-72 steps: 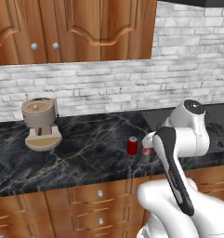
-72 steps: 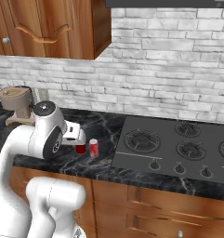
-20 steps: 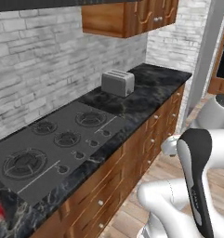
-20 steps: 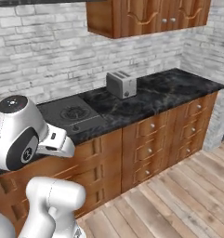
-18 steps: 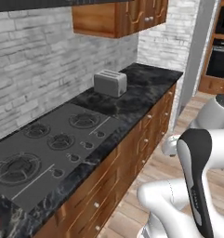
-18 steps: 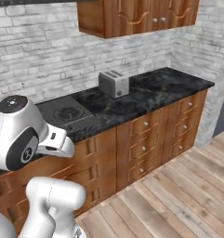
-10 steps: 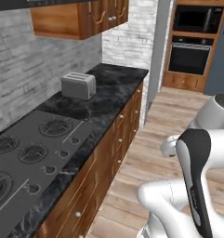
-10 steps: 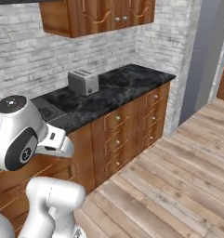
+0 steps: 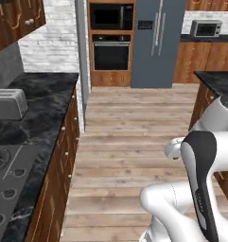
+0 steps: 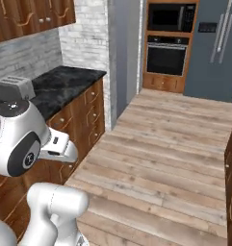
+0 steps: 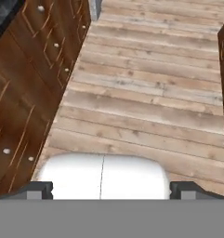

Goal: Four empty soda cans are scattered around the kitchen. Gather all the cans and cluster them next to the stove for recycling.

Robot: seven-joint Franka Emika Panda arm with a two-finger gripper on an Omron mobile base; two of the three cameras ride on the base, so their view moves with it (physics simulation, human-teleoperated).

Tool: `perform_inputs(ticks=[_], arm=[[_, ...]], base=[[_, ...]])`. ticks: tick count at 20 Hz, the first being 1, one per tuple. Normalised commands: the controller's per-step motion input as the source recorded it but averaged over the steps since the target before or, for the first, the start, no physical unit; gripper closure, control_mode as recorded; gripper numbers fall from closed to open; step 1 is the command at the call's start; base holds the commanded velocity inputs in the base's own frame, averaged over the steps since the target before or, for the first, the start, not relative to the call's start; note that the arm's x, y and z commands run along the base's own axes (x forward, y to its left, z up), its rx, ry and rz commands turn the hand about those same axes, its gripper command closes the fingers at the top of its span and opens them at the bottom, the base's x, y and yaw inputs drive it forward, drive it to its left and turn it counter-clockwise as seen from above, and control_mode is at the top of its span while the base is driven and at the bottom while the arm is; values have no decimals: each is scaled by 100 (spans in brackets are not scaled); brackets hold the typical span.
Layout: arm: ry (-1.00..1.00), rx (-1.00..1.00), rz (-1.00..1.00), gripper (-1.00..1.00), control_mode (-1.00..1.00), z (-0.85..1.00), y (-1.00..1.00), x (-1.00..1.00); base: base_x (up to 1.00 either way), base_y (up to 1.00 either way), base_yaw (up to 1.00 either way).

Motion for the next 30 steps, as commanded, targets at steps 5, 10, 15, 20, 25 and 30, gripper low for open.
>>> perform_inputs(ticks=[5,10,15,20,25,30], arm=[[0,0,0,-100,100,0,0,0],[0,0,0,-100,100,0,0,0],[0,0,0,-100,100,0,0,0],[0,0,0,-100,100,0,0,0],[0,0,0,-100,100,0,0,0],[0,0,0,-100,100,0,0,0]], base=[[0,-36,-61],[0,-43,-36],[-1,-46,-36],[0,-21,-36],[0,-3,-50],[-4,-3,-29]])
